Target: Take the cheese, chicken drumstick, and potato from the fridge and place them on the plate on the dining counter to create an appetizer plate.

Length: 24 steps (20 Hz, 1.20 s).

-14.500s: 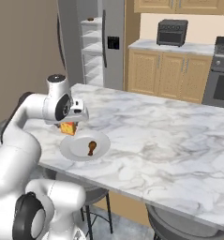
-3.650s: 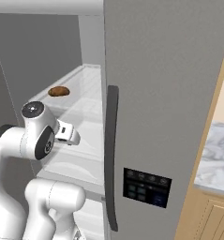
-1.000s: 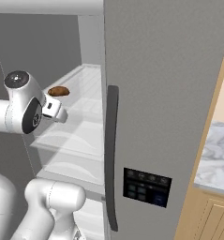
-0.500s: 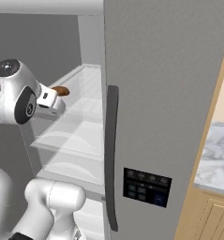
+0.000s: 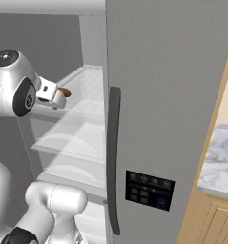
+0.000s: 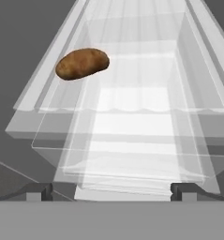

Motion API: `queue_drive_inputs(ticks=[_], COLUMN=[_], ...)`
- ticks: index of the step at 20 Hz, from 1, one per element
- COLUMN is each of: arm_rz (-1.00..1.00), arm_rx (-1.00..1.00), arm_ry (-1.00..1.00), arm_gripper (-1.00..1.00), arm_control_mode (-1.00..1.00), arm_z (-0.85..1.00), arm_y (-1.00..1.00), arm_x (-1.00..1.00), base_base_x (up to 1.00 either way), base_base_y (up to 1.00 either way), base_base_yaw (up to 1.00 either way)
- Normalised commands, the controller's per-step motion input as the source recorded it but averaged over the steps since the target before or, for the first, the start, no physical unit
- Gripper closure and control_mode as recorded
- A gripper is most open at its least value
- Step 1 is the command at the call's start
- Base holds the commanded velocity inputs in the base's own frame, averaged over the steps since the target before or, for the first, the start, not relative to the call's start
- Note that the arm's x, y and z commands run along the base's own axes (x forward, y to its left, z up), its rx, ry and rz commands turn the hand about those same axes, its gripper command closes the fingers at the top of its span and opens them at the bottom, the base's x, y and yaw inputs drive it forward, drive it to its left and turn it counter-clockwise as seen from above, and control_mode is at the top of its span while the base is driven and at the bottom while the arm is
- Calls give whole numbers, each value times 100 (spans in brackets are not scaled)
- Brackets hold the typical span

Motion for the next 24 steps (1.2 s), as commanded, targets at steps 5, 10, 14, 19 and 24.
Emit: queue_drive_inputs(ticks=[5, 10, 14, 19, 24], arm_rz=[0, 0, 4, 6, 9], arm_rx=[0, 0, 0, 0, 0], arm_ry=[-7, -2, 0, 0, 0], arm_gripper=[-100, -100, -100, -100, -100], arm_control_mode=[-100, -100, -100, -100, -100], arm_z=[-10, 0, 0, 0, 0], arm_y=[0, 0, 0, 0, 0], arm_x=[21, 33, 36, 28, 31], base_base_x=[0, 0, 0, 0, 0], base_base_y=[0, 0, 0, 0, 0], base_base_yaw=[0, 0, 0, 0, 0])
